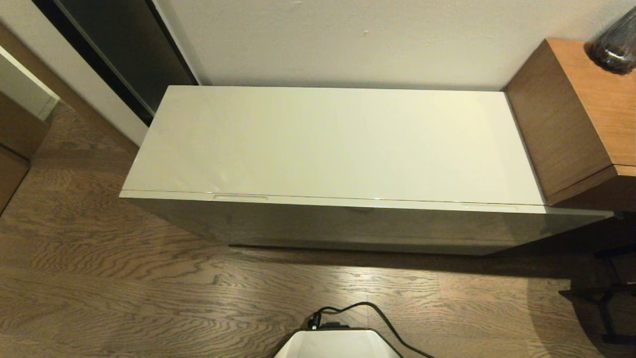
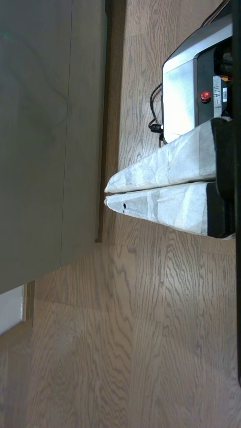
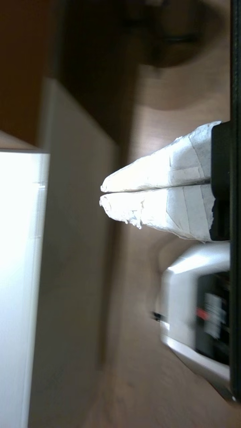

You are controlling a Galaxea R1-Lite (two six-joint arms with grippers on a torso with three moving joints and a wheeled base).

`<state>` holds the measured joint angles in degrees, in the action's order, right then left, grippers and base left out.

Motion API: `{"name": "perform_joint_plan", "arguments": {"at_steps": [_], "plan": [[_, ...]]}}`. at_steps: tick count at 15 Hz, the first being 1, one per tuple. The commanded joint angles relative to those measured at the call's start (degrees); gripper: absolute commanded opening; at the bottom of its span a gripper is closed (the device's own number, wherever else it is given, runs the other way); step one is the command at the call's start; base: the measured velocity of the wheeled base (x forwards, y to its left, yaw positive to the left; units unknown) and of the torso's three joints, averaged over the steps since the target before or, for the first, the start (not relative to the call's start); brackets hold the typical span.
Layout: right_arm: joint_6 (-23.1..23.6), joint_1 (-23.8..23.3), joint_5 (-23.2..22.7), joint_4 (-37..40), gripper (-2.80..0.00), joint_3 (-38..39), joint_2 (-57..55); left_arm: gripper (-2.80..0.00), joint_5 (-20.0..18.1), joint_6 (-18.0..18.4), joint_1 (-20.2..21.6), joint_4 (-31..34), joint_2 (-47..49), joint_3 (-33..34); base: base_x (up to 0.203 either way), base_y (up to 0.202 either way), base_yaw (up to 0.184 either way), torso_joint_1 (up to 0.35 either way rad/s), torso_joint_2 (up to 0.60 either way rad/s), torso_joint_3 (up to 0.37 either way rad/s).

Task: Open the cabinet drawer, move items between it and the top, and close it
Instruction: Open the drawer

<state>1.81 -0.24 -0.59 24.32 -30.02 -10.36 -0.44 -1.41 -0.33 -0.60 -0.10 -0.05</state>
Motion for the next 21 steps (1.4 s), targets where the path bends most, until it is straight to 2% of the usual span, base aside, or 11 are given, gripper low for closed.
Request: {"name": "perform_joint_plan", "arguments": {"at_steps": [1,3,7,10,12,14,17,21], "plan": [[-1.1,-0.1,0.8,6.8,-2.80,-5.4,-17.3,-2.80,0.0,0.0,0.1,0.0,0.1,0.0,0.000,0.000,0.000,0.000,0.00,0.000],[-2.0,0.0,0.3,4.9,-2.80,-6.0,-29.1,-2.80,0.0,0.0,0.1,0.0,0.1,0.0,0.000,0.000,0.000,0.000,0.00,0.000],[-4.3,0.9,-1.2,-9.0,-2.80,-7.4,-52.6,-2.80,0.0,0.0,0.0,0.0,0.1,0.0,0.000,0.000,0.000,0.000,0.00,0.000],[-9.6,6.0,-1.3,-16.3,-2.80,-11.5,-64.9,-2.80,0.0,0.0,0.0,0.0,0.1,0.0,0.000,0.000,0.000,0.000,0.00,0.000],[-13.7,9.4,-1.0,-17.9,-2.80,-15.7,-70.9,-2.80,0.0,0.0,0.0,0.0,0.1,0.0,0.000,0.000,0.000,0.000,0.00,0.000],[-16.3,11.0,0.2,-19.0,-2.80,-18.6,-75.6,-2.80,0.0,0.0,0.0,0.0,0.1,0.0,0.000,0.000,0.000,0.000,0.00,0.000],[-20.4,11.4,3.2,-23.1,-2.80,-21.9,-82.2,-2.80,0.0,0.0,0.0,0.0,0.1,0.0,0.000,0.000,0.000,0.000,0.00,0.000],[-23.8,11.2,6.2,-25.4,-2.80,-25.4,-86.0,-2.80,0.0,0.0,0.0,0.0,0.1,0.0,0.000,0.000,0.000,0.000,0.00,0.000]]}}
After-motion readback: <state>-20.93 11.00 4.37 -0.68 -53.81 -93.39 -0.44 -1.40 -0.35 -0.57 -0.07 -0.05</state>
